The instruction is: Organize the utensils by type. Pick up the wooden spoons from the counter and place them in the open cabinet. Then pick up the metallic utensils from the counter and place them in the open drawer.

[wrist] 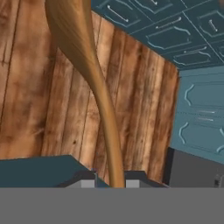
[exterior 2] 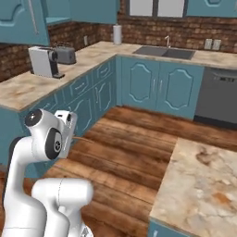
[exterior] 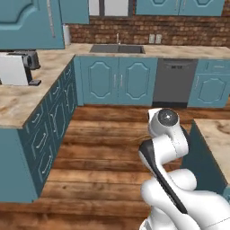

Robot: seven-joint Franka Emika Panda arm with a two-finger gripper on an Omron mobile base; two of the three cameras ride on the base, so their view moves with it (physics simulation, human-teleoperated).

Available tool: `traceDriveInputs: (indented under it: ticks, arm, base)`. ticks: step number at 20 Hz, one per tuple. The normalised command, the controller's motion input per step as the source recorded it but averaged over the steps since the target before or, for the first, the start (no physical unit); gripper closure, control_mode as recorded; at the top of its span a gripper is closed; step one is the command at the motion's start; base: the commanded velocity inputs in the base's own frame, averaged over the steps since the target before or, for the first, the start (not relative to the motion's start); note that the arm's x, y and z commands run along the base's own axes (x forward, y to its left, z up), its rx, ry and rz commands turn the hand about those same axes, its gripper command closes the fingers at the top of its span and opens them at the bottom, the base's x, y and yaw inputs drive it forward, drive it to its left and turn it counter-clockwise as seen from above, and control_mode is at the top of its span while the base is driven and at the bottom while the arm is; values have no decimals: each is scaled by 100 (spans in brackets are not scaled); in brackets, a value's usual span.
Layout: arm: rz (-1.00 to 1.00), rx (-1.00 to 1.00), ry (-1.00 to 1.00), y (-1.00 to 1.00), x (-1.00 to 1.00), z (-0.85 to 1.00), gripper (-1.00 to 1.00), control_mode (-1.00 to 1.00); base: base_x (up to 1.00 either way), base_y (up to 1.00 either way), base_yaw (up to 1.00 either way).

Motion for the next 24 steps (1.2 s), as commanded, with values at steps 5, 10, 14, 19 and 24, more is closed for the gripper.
traceDriveInputs:
  ticks: [5, 10, 14, 19, 24]
  arm:
    - [0, 0, 0, 0, 0, 0, 100, 100]
    - [0, 0, 0, 0, 0, 0, 100, 100]
    - [0, 0, 0, 0, 0, 0, 100, 100]
    - [0, 0, 0, 0, 0, 0, 100, 100]
    - [0, 0, 0, 0, 0, 0, 100, 100]
  base:
    - [95, 36, -16]
    - [98, 33, -9]
    - [100, 15, -2]
    - [100, 2, 1]
    - [96, 1, 10]
